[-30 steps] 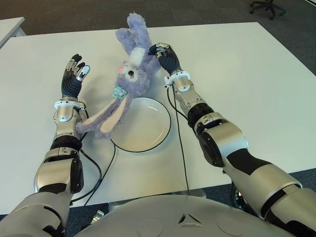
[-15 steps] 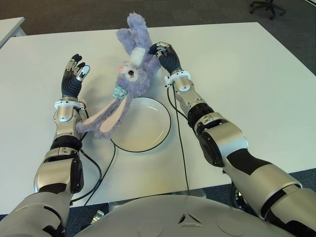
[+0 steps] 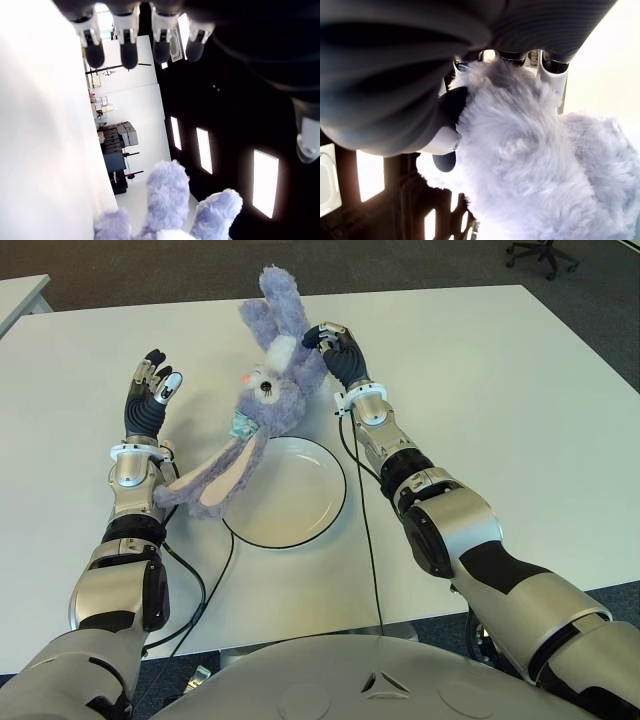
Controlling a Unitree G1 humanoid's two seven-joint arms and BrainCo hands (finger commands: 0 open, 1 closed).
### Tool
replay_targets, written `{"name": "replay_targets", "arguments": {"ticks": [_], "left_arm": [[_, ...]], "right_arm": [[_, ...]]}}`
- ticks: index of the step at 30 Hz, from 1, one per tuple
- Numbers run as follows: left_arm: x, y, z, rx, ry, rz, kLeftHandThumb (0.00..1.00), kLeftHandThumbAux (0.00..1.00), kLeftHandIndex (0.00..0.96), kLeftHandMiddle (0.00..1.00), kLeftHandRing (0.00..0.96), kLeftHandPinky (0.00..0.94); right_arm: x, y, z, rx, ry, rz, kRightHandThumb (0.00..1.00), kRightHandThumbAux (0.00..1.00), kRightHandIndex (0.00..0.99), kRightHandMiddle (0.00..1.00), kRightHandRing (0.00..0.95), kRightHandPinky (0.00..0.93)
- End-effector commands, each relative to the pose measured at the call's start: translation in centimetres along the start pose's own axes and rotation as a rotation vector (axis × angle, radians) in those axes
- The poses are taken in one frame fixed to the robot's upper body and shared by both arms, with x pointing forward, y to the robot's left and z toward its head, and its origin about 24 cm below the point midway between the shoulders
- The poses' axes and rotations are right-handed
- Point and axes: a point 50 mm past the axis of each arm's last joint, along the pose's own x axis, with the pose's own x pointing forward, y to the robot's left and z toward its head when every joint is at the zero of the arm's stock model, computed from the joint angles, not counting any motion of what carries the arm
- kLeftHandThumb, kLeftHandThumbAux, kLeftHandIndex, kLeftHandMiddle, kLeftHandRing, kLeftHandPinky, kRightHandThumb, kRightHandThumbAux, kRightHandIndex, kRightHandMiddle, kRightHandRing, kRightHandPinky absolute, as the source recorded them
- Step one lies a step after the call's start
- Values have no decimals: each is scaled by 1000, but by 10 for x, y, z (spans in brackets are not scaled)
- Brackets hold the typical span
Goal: Put the doll into the plate.
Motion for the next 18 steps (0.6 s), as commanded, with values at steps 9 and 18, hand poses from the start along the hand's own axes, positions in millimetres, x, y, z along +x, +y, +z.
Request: {"name": "replay_targets", "arguments": {"ticks": [9,18], "left_arm": [[-44,-15,-52,-10,217,-27,0,449,0,76,93,100],[-44,-15,-51,-13,215,-25,0,453,0,75,91,103]], "right_arm": [[-8,62,6,145,16,100,1000,669,380,424,494,546],[-8,60,3,169,39,115,1000,669,377,431,493,535]]}}
